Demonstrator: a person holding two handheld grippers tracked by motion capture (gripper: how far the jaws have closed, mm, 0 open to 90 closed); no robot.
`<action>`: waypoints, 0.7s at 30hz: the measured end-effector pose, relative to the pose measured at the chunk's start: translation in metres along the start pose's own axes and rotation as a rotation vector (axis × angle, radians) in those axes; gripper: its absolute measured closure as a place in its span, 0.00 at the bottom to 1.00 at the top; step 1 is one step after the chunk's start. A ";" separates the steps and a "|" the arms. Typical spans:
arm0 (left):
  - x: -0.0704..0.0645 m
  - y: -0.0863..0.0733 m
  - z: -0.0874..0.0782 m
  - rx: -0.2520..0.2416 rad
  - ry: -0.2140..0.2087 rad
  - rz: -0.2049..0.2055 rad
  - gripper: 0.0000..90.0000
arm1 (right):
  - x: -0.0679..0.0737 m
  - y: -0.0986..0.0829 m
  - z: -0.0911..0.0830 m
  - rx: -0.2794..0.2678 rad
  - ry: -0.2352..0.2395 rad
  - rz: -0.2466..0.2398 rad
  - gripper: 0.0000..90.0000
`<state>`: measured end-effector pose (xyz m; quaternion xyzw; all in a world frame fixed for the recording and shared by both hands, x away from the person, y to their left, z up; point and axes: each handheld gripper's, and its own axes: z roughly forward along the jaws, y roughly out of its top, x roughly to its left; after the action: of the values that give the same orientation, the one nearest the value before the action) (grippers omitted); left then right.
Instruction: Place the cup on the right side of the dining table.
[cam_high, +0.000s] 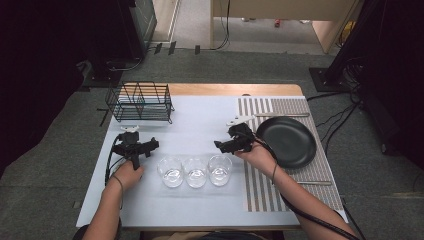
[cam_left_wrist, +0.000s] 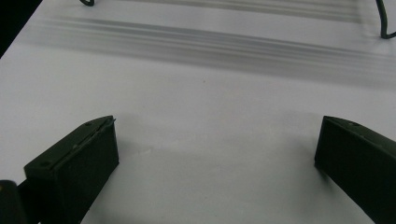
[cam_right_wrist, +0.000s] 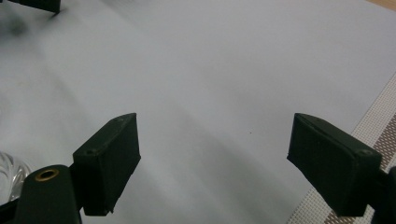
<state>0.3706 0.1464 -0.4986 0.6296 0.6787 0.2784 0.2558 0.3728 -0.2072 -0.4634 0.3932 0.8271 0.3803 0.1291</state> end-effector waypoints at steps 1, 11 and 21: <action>0.000 0.000 0.000 0.000 0.000 0.000 0.00 | 0.001 0.000 -0.001 0.001 0.003 0.001 0.19; 0.000 0.000 0.000 0.001 -0.001 0.002 0.00 | 0.004 0.001 -0.009 -0.004 0.018 -0.008 0.19; 0.000 0.000 0.000 0.000 0.000 0.001 0.00 | 0.011 0.002 -0.011 -0.004 0.030 -0.035 0.20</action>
<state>0.3708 0.1464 -0.4986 0.6299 0.6783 0.2787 0.2558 0.3616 -0.2041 -0.4538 0.3729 0.8349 0.3854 0.1240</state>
